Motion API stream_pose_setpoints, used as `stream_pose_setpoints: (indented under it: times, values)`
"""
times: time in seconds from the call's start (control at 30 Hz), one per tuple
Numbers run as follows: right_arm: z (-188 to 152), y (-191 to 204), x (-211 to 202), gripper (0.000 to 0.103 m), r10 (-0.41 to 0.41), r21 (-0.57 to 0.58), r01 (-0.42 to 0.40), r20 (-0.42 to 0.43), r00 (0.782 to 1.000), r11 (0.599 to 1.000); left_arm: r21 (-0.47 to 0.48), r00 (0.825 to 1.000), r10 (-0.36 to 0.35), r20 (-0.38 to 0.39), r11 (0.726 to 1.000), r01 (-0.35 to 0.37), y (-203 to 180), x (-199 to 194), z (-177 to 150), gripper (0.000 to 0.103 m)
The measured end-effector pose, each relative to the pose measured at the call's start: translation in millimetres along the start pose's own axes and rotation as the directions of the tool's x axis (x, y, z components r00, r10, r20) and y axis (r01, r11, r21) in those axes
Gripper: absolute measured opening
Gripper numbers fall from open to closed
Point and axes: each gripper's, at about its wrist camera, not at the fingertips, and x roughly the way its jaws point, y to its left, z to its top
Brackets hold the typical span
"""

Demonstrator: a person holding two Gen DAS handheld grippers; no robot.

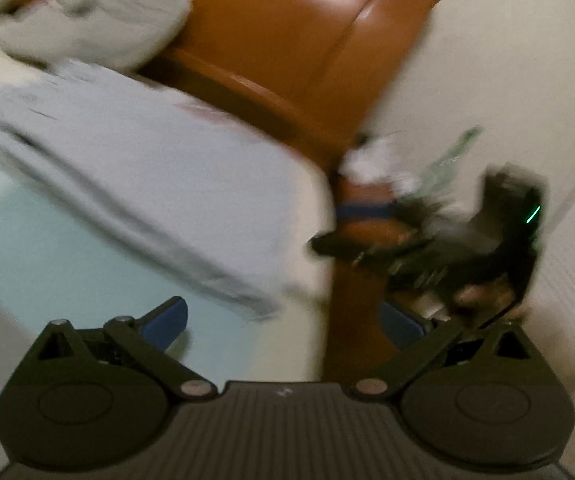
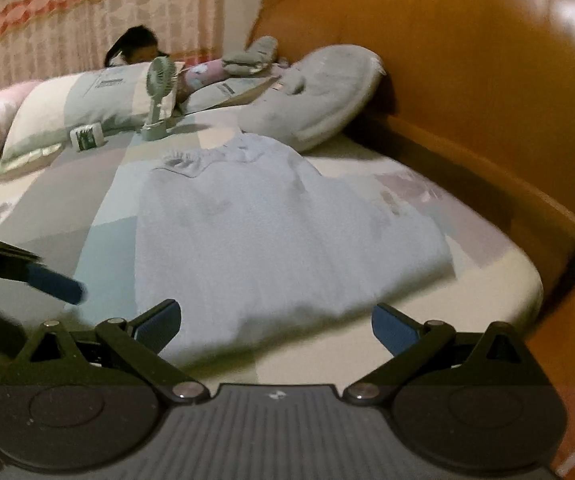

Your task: Fold clothes

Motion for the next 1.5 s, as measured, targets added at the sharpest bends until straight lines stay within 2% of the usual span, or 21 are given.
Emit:
stream_pose_setpoints:
  times: [0.07,0.17,0.27,0.37,0.47,0.57,0.63,0.73,0.8,0.87,0.97,1.07,1.1,1.2,1.27,1.33,1.43,1.5]
  values:
    - [8,8,17,0.103,0.0,-0.035,0.001,0.007,1.0,0.999,0.019,0.994,0.11,-0.008,0.994,-0.11,0,-4,-7,0.101]
    - [4,22,43,0.103,-0.032,-0.122,0.026,-0.053,0.998,0.992,0.027,0.974,0.225,-0.015,0.974,-0.224,1,-10,-14,0.101]
    - [-14,31,39,0.103,-0.059,-0.166,0.051,-0.045,0.997,0.985,0.025,0.956,0.29,-0.032,0.957,-0.289,5,-15,-15,0.101]
    - [-11,23,28,0.103,-0.028,-0.149,0.02,-0.049,0.998,0.989,0.048,0.944,0.327,-0.033,0.944,-0.326,7,-15,-4,0.101]
    - [4,17,25,0.103,-0.017,-0.121,0.016,-0.008,1.0,0.993,0.07,0.942,0.336,0.006,0.939,-0.335,7,-18,23,0.101]
    - [5,18,41,0.103,0.009,-0.108,-0.014,-0.044,0.999,0.994,0.102,0.943,0.326,0.074,0.938,-0.332,6,-9,63,0.101]
    - [-2,19,55,0.103,0.009,-0.097,-0.018,-0.093,0.996,0.995,0.109,0.96,0.269,0.079,0.955,-0.276,7,8,90,0.101]
    - [-8,14,55,0.103,0.017,-0.042,-0.02,-0.071,0.997,0.999,0.078,0.985,0.17,0.016,0.982,-0.171,18,47,115,0.102]
    - [-10,11,52,0.103,0.013,-0.024,-0.015,-0.066,0.998,1.0,0.053,0.981,0.181,-0.071,0.983,-0.177,29,79,117,0.102]
    - [-12,8,50,0.103,0.016,-0.003,-0.016,-0.066,0.998,1.0,0.056,0.969,0.228,-0.094,0.973,-0.224,39,95,107,0.101]
    - [-16,1,46,0.103,0.023,0.033,-0.021,-0.066,0.998,0.999,0.092,0.961,0.264,-0.086,0.962,-0.256,42,90,94,0.101]
    - [-17,-7,42,0.103,0.024,0.081,-0.02,-0.06,0.998,0.997,0.129,0.936,0.329,-0.126,0.941,-0.313,36,85,100,0.101]
    - [-16,-8,40,0.103,0.022,0.095,-0.017,-0.057,0.998,0.995,0.122,0.937,0.326,-0.126,0.943,-0.311,33,85,108,0.101]
    - [-17,-9,32,0.103,0.015,0.122,-0.011,-0.032,0.999,0.992,0.093,0.954,0.283,-0.097,0.957,-0.275,25,90,136,0.101]
    - [-16,-9,30,0.103,0.023,0.133,-0.019,-0.024,0.999,0.991,0.085,0.964,0.256,-0.075,0.965,-0.249,19,100,153,0.101]
    - [-17,-7,25,0.103,0.028,0.143,-0.025,-0.02,0.999,0.989,0.08,0.969,0.23,-0.087,0.971,-0.223,14,121,163,0.101]
    - [-18,-5,19,0.103,0.037,0.159,-0.034,-0.014,0.999,0.987,0.038,0.963,0.219,-0.155,0.976,-0.216,20,155,165,0.101]
    - [-19,-6,16,0.103,0.045,0.176,-0.041,-0.018,0.999,0.984,0.005,0.948,0.26,-0.184,0.965,-0.264,30,170,161,0.101]
